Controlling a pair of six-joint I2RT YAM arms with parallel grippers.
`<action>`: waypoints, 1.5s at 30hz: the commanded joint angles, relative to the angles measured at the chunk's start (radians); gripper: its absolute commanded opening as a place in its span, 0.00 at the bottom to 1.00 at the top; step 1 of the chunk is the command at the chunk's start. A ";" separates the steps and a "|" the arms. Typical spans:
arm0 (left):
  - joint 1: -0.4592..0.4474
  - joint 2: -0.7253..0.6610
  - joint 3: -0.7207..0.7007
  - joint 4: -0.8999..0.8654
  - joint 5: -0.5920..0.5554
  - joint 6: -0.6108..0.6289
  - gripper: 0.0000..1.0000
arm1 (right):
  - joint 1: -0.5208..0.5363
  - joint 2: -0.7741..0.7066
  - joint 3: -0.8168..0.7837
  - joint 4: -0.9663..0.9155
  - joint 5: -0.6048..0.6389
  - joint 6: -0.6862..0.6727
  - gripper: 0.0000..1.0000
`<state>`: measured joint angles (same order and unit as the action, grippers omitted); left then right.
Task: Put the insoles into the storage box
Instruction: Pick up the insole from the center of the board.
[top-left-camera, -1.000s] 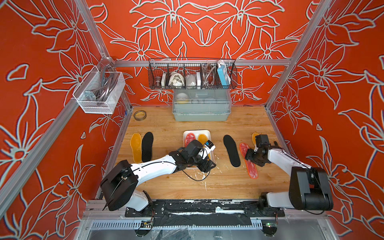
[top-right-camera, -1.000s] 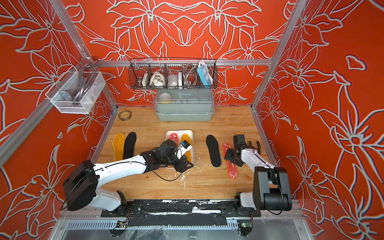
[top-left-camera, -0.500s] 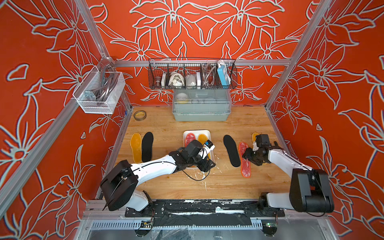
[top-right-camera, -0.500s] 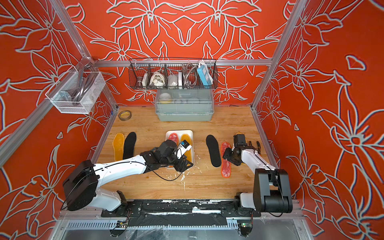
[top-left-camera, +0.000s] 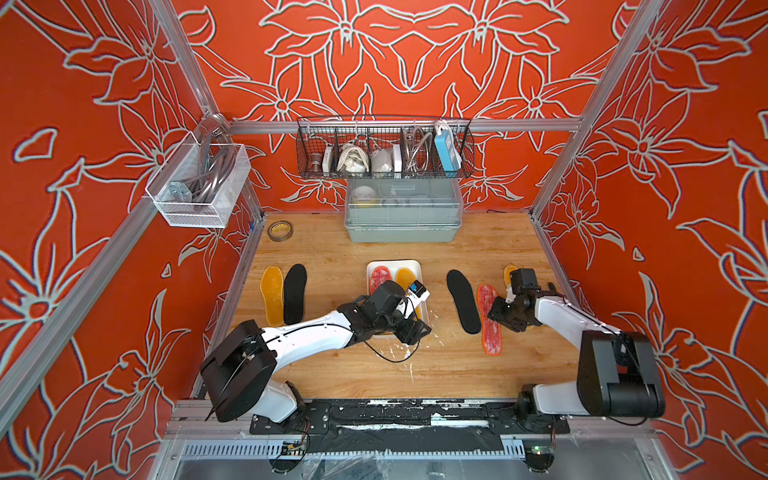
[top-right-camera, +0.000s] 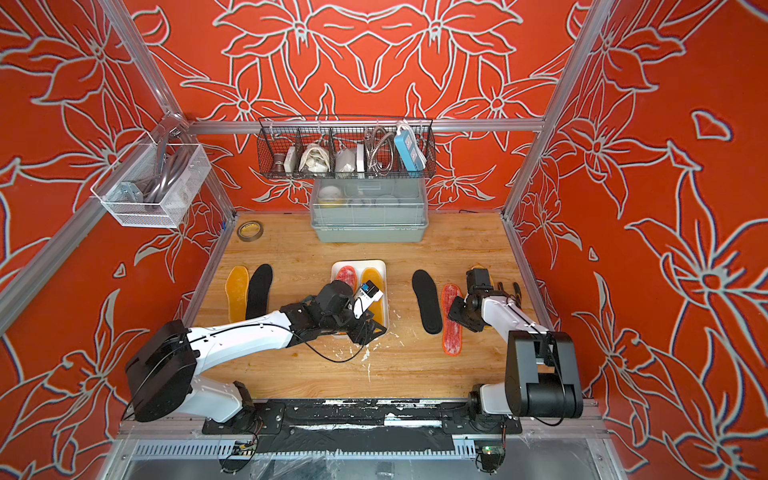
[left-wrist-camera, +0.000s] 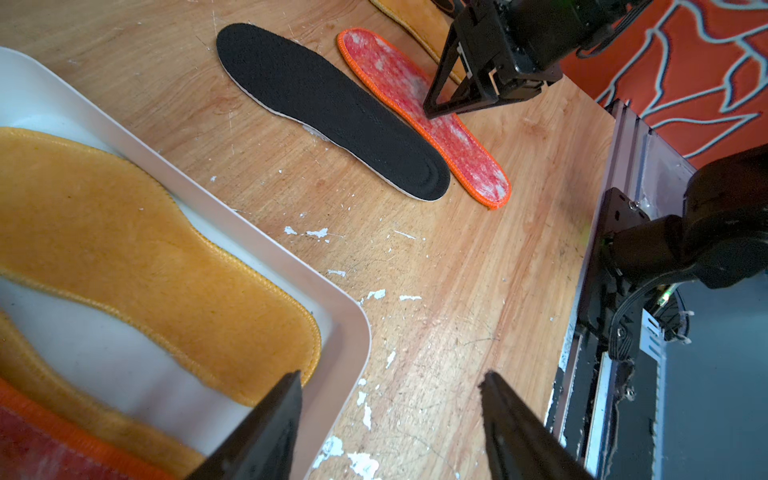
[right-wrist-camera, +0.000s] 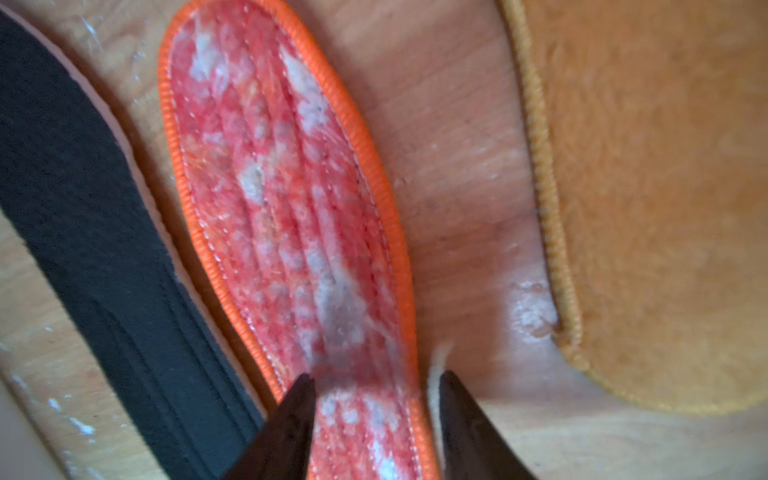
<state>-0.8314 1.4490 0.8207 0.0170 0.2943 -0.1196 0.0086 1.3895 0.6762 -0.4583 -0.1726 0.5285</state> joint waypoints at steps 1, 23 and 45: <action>-0.002 -0.014 -0.007 0.020 0.020 -0.001 0.69 | -0.003 0.010 -0.008 0.013 0.028 -0.009 0.39; -0.002 -0.008 -0.003 0.014 0.007 -0.003 0.69 | -0.003 0.073 -0.018 0.064 0.028 -0.002 0.10; -0.002 -0.037 -0.040 0.073 0.048 0.012 0.69 | -0.009 -0.188 0.028 -0.092 -0.045 0.001 0.00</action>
<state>-0.8314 1.4464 0.8032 0.0578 0.3237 -0.1219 0.0040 1.2346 0.6731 -0.4786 -0.1894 0.5369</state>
